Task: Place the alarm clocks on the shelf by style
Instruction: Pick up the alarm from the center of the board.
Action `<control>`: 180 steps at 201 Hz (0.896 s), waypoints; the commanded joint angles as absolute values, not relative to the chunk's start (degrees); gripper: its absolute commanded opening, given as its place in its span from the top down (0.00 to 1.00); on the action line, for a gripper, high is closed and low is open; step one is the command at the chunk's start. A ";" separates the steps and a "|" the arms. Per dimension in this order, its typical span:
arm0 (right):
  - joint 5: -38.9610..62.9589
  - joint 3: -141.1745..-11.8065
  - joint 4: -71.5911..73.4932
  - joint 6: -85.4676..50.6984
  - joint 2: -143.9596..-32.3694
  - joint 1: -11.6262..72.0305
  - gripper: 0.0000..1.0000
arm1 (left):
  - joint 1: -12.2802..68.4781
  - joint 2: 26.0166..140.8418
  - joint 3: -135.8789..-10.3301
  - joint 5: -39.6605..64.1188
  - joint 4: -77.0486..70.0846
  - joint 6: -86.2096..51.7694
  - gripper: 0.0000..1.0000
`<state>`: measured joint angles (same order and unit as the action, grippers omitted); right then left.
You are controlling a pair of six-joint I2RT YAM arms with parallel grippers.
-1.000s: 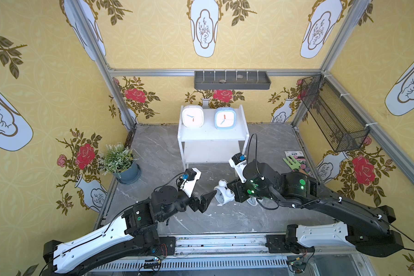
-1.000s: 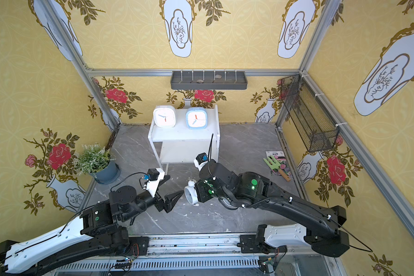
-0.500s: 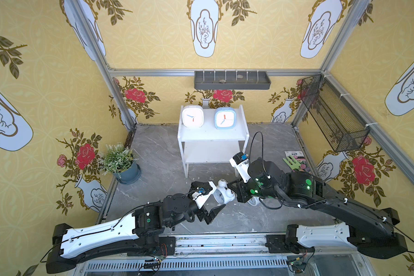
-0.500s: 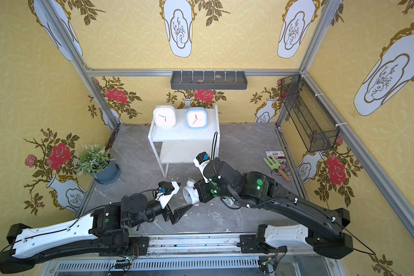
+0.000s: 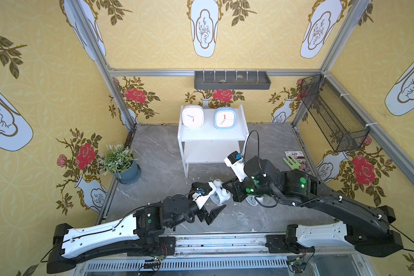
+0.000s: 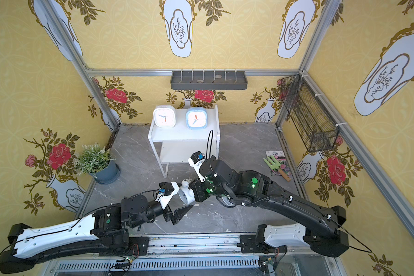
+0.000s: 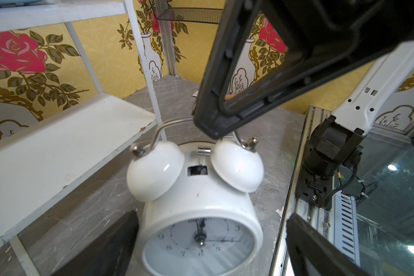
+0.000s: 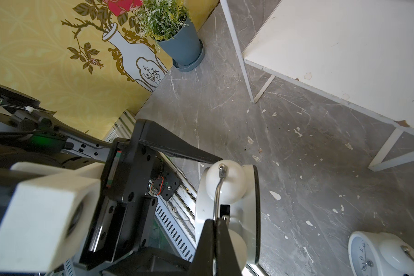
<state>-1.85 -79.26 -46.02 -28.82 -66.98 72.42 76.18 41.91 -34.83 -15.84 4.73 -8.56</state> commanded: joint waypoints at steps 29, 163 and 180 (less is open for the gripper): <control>-1.43 -80.43 -40.70 -28.17 -67.59 72.51 1.00 | 76.20 40.79 -33.58 -16.85 2.65 -10.20 0.01; -0.56 -80.12 -39.39 -28.36 -68.64 72.52 1.00 | 76.25 39.91 -33.05 -18.28 1.72 -9.38 0.01; -0.35 -80.03 -39.20 -28.23 -68.55 72.51 1.00 | 76.20 39.90 -33.05 -18.07 2.17 -9.45 0.01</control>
<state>-0.58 -79.94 -44.47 -28.42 -68.55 72.51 76.18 39.99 -33.43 -18.00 3.25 -9.52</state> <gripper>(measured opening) 0.052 0.992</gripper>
